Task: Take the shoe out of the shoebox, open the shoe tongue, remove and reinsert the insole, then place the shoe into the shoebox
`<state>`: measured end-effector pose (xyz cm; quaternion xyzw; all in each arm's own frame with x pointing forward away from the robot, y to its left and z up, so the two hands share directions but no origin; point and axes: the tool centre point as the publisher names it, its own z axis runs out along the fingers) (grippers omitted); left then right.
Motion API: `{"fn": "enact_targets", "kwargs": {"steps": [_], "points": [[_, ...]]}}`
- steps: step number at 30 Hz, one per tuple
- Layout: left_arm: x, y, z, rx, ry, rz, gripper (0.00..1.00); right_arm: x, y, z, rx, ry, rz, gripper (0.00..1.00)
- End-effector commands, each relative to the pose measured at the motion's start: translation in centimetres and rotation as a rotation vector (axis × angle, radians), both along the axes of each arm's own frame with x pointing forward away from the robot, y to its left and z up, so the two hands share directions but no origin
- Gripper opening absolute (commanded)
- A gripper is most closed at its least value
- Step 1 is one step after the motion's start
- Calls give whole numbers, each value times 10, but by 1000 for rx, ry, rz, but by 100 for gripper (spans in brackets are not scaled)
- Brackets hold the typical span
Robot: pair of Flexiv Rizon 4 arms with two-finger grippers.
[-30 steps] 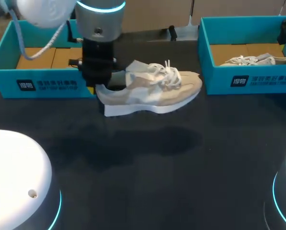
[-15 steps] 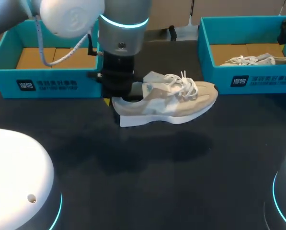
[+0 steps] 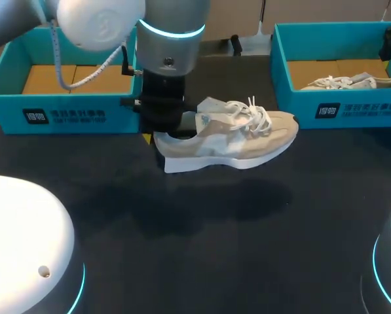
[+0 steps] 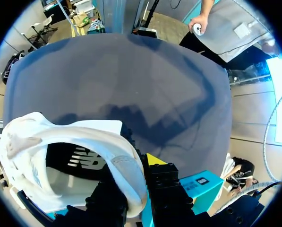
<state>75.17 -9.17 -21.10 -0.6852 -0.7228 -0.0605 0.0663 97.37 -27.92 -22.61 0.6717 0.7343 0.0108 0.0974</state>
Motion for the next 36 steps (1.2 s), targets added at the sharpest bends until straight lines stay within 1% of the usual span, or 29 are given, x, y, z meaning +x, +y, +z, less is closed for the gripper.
{"fn": "enact_targets", "kwargs": {"steps": [1,4,5,6,8,9,14,19,22,24,27,29,32,36], "points": [[-1,-6,-10,-30,-8,20,0,0,0,0,0,0,0,100],[-3,-10,-22,-16,-40,44,0,0,0,0,0,0,0,100],[-4,-12,-27,-7,-28,38,0,0,0,0,0,0,0,100],[-7,-13,-29,-28,1,37,0,0,0,0,0,0,0,100],[-13,-18,-37,-8,-2,35,0,0,0,0,0,0,0,100],[-14,-19,-39,-23,18,36,0,0,0,0,0,0,0,100],[-17,-20,-63,1,19,41,0,0,0,0,0,0,0,100],[-14,-15,-89,17,27,59,0,0,0,0,0,0,0,100],[-13,-13,-105,9,9,31,0,0,0,0,0,0,0,100],[-9,-12,-116,21,13,50,0,0,0,0,0,0,0,100],[-6,-11,-129,18,20,55,0,0,0,0,0,0,0,100],[-5,-11,-138,38,14,61,0,0,0,0,0,0,0,100],[-5,-11,-147,31,28,55,0,0,0,0,0,0,0,100],[-3,-10,-159,60,23,52,0,0,0,0,0,0,0,100]]}}
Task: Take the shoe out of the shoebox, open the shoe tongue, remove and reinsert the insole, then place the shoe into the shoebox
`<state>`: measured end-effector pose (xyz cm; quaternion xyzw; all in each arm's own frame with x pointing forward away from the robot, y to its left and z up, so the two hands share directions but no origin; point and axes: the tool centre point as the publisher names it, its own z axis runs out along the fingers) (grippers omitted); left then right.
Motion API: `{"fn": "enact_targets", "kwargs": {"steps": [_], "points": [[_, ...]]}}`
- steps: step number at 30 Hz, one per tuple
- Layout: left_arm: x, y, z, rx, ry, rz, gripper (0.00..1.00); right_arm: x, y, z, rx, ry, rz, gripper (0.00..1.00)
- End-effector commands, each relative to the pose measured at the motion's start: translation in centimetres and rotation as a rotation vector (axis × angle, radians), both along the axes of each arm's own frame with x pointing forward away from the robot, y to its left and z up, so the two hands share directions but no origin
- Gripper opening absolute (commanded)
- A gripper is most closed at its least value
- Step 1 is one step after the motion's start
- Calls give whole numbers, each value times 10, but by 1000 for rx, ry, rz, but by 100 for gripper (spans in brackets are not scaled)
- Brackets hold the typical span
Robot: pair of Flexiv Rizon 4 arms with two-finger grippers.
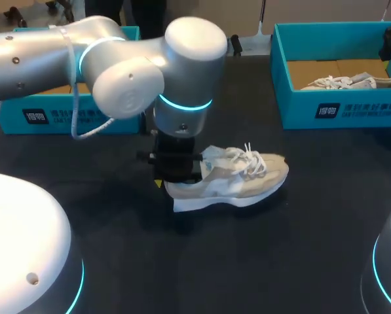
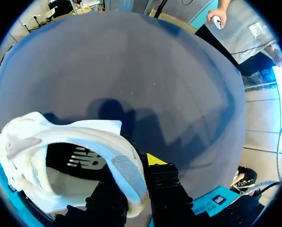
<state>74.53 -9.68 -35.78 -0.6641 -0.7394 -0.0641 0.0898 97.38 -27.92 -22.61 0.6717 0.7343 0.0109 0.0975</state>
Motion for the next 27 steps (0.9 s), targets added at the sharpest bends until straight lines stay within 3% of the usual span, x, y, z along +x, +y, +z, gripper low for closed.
{"fn": "enact_targets", "kwargs": {"steps": [1,9,11,12,16,17,18,27], "points": [[4,-4,-17,27,13,-3,0,0,0,0,0,0,0,100],[8,-5,-34,51,58,-6,0,0,0,0,0,0,0,100],[8,-4,-37,47,64,-14,26,0,0,0,0,0,0,100],[9,-3,-38,50,67,-12,23,0,0,0,0,0,0,100],[10,-1,-39,47,65,-11,43,0,0,0,0,0,0,100],[10,-1,-35,37,76,-4,62,0,0,0,0,0,0,100],[9,-2,-30,29,73,-5,100,0,0,0,0,0,0,100],[5,-3,6,-41,78,5,100,0,0,0,0,0,0,100]]}}
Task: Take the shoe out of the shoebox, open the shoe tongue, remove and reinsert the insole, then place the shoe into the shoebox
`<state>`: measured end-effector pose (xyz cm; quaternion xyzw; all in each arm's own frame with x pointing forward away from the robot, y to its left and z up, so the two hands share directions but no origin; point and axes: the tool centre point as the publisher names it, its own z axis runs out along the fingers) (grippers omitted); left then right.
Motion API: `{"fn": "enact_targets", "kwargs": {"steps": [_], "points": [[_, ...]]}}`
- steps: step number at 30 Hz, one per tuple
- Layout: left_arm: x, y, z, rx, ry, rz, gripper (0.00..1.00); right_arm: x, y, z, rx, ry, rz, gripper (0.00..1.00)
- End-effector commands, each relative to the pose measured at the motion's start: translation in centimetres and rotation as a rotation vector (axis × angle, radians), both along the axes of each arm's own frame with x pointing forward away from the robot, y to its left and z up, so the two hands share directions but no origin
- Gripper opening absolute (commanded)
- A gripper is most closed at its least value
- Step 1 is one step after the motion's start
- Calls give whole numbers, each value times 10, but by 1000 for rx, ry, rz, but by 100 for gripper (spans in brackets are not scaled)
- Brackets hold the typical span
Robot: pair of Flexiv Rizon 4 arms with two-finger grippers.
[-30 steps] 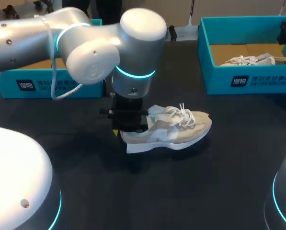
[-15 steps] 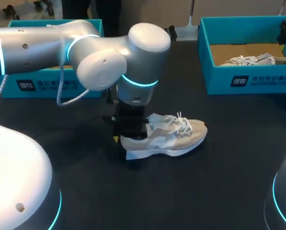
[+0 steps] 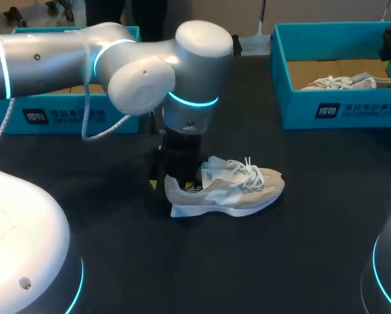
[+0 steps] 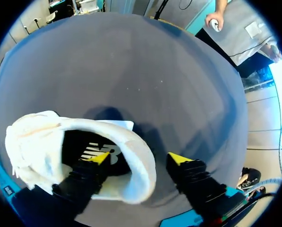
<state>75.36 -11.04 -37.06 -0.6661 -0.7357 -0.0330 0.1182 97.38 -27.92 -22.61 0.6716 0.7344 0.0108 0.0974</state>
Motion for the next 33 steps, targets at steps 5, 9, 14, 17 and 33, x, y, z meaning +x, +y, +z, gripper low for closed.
{"fn": "enact_targets", "kwargs": {"steps": [5,9,14,17,33], "points": [[-7,9,35,-58,-8,-2,100,0,0,0,0,0,0,100],[-8,9,49,-104,-4,23,100,0,0,0,0,0,0,100],[-9,17,77,-212,8,103,100,0,0,0,0,0,0,100],[-8,25,97,-271,13,155,100,0,0,0,0,0,0,100],[-9,52,133,-439,57,382,100,0,0,0,0,0,0,100]]}}
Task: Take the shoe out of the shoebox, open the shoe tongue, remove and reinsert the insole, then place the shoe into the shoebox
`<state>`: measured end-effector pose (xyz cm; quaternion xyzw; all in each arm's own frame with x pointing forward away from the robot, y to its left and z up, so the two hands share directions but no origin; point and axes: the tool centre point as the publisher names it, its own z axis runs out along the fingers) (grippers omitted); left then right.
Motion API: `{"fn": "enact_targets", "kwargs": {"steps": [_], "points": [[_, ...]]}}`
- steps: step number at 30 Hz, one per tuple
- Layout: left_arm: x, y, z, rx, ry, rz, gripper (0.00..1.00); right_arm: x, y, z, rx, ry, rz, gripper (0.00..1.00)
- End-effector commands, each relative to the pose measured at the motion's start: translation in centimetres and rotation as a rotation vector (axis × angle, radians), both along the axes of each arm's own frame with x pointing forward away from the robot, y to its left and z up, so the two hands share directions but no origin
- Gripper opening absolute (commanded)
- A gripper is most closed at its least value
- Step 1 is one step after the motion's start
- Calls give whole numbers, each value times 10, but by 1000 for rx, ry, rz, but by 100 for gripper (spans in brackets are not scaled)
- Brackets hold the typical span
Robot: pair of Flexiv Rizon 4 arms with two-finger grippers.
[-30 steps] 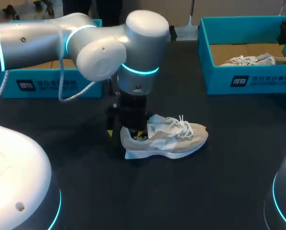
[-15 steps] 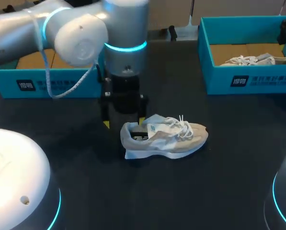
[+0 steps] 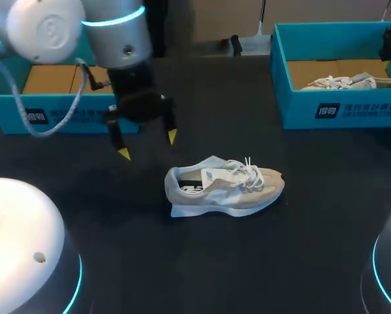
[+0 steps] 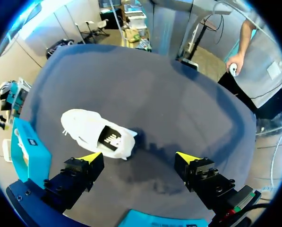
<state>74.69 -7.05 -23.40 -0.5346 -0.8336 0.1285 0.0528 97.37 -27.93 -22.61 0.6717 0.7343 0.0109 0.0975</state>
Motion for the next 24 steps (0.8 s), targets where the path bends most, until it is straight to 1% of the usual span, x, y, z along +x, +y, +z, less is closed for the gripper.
{"fn": "enact_targets", "kwargs": {"steps": [1,11,12,13,14,15,18,19,24], "points": [[-2,12,-3,-127,-50,34,100,0,0,0,0,0,0,100],[-2,12,-3,-127,-50,34,100,0,0,0,0,0,0,100],[0,18,-8,-136,-56,83,100,0,0,0,0,0,0,100],[0,23,-13,-133,-32,100,100,0,0,0,0,0,0,100],[1,29,-17,-165,-18,145,100,0,0,0,0,0,0,100],[1,33,-19,-201,9,154,100,0,0,0,0,0,0,100],[-2,43,-29,-237,49,205,100,0,0,0,0,0,0,100],[-3,45,-32,-266,68,222,100,0,0,0,0,0,0,100],[-17,56,-42,-400,125,317,100,0,0,0,0,0,0,100]]}}
